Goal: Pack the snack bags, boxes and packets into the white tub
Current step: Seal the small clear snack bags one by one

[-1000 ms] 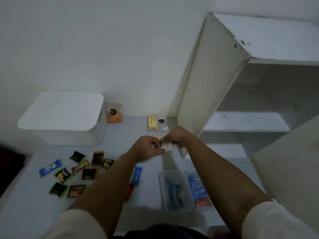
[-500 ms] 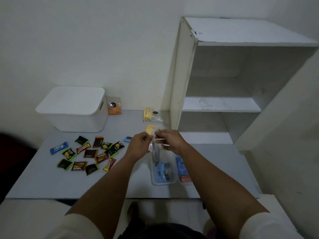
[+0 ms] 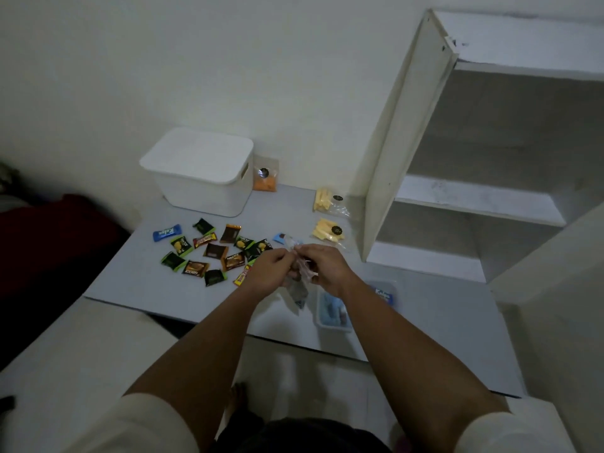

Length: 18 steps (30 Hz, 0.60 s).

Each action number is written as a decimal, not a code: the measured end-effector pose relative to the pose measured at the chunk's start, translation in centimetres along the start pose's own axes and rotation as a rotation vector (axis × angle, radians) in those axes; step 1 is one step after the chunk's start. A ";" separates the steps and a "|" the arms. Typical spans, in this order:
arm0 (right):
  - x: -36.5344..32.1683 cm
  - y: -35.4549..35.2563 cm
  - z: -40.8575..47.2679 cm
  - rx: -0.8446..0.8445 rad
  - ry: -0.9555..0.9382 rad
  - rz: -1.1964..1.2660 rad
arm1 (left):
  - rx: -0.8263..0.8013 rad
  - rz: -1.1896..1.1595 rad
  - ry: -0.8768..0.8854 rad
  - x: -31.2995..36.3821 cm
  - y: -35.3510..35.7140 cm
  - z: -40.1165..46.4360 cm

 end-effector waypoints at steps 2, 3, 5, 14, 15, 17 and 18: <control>0.3 0.8 1.0 -0.020 0.008 0.001 | 0.016 -0.033 -0.028 -0.3 -0.8 -0.2; 0.4 1.3 1.4 -0.030 0.016 0.004 | 0.020 -0.035 -0.039 -0.4 -1.3 -0.2; 0.5 2.0 2.5 -0.043 0.025 -0.022 | 0.023 -0.009 -0.056 -0.7 -2.7 0.1; -1.9 5.6 6.3 0.154 -0.110 -0.210 | -0.011 0.191 -0.048 -0.9 -9.7 3.2; -2.3 5.7 6.8 0.201 -0.146 -0.271 | -0.002 0.230 -0.037 -0.8 -10.5 3.6; -3.0 5.9 7.7 0.293 -0.210 -0.437 | 0.008 0.280 -0.023 -0.9 -12.2 4.7; -3.3 6.1 8.1 0.327 -0.233 -0.517 | 0.014 0.291 -0.018 -0.9 -13.0 5.1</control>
Point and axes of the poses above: each hand's wrist, its own z-axis towards the middle knuckle, its own y-axis out of the palm, x = y × z, the point moved 2 cm from there along z, towards the middle knuckle, and after that the axes turned 8 degrees about -x, right-handed, at the moved point
